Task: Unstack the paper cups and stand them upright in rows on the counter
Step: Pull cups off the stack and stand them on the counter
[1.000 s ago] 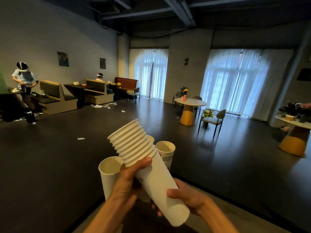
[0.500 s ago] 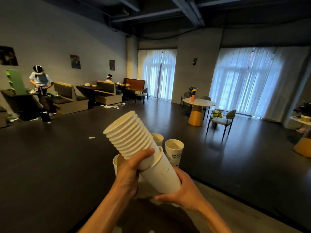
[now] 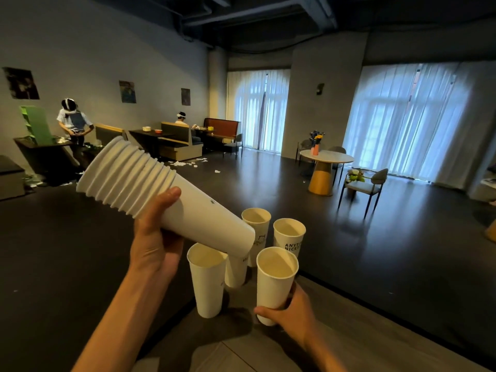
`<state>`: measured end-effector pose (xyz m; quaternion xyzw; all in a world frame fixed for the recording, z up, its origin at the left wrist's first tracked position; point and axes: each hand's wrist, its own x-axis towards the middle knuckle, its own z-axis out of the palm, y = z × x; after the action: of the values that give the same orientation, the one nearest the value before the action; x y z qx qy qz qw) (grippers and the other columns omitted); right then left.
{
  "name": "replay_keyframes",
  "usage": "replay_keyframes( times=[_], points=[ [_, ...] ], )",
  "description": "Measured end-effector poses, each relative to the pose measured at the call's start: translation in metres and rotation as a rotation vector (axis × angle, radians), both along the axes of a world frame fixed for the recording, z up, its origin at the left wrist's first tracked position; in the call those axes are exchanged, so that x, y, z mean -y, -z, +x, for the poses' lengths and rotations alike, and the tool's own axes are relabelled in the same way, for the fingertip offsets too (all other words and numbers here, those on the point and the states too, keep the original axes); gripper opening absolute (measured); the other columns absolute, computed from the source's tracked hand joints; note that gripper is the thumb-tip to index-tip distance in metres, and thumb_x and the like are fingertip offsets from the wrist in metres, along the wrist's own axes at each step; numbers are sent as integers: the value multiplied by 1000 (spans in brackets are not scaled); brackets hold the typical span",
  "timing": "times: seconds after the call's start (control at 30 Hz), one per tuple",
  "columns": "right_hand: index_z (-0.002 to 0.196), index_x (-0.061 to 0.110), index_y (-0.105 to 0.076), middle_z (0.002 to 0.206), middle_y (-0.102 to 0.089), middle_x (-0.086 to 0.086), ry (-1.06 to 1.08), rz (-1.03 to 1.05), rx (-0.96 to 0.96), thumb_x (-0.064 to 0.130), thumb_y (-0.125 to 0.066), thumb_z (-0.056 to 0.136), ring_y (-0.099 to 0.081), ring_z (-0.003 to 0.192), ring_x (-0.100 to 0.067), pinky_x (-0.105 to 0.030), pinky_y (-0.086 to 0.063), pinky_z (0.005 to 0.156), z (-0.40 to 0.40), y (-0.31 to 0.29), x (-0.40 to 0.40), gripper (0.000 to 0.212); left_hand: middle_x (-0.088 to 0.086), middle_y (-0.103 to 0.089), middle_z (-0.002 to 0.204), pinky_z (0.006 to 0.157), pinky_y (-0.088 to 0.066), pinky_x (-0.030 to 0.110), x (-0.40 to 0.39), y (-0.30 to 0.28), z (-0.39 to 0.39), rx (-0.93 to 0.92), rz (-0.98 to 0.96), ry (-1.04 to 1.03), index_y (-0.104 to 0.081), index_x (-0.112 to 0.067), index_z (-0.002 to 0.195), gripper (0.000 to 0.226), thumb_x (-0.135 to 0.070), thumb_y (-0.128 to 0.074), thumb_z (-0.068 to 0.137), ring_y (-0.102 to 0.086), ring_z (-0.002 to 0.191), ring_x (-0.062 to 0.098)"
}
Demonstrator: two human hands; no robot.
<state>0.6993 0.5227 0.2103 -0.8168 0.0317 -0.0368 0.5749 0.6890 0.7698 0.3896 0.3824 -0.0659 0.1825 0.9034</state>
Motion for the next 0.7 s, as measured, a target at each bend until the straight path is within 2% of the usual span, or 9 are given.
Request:
replay_keyframes(
  times=[0.07,0.17,0.23,0.33,0.43,0.53,0.6,0.63,0.7],
  points=[
    [122,38,-44,108,-59,19,-6,-5,-3,35,-95,52,-60,101,-4,-35,-54,95,8,6,-2,87,5,-62,131,86,-58,46,-5,5,4,-5,-5,-8,-53,-34,120,71,-26,-82,55,-61,121,24],
    [120,39,-44,108,-58,23,17,-17,16,35,-94,53,-60,101,-2,-28,-52,90,19,12,-3,84,6,-60,136,85,-59,45,-8,9,9,-9,8,-22,-51,-34,124,79,-30,-83,52,-60,123,24],
    [121,38,-44,107,-58,23,19,-31,25,36,-94,54,-60,103,-3,-25,-51,88,26,13,-4,83,7,-60,136,86,-58,46,-7,10,10,-10,28,-10,-52,-35,126,89,-33,-91,45,-61,123,25],
    [125,37,-43,109,-57,24,13,-60,41,35,-93,57,-58,103,0,-26,-51,90,31,11,-6,84,11,-60,137,88,-58,50,0,12,10,-7,27,35,-52,-32,129,106,-45,-97,33,-62,123,27],
    [129,33,-43,112,-55,22,22,-91,39,34,-92,58,-55,107,-2,-33,-50,97,30,8,-9,86,14,-60,137,91,-56,54,12,13,7,14,35,99,-57,-31,126,99,-46,-97,37,-62,122,29],
    [131,31,-44,119,-54,20,8,-98,-2,35,-93,56,-52,114,-2,-35,-49,100,24,10,-3,89,13,-64,130,92,-57,51,24,16,3,22,97,149,-65,-33,117,88,-48,-97,36,-64,118,29],
    [122,30,-50,116,-56,19,14,-120,-45,35,-93,56,-55,107,-2,-26,-51,92,14,11,5,80,11,-66,125,91,-56,50,30,18,1,25,165,181,-66,-33,115,89,-50,-97,33,-64,116,29],
    [115,27,-54,112,-59,15,29,-163,-65,35,-92,58,-58,100,-3,-22,-54,83,8,10,9,69,12,-66,125,93,-55,52,33,19,-1,25,202,200,-66,-31,117,91,-51,-97,34,-63,117,31],
    [100,23,-60,99,-63,6,11,-271,-100,31,-84,72,-63,86,-7,-24,-57,74,-6,4,23,38,18,-63,127,98,-51,58,42,22,-6,27,278,242,-62,-24,125,98,-52,-95,37,-60,119,37]
  ],
)
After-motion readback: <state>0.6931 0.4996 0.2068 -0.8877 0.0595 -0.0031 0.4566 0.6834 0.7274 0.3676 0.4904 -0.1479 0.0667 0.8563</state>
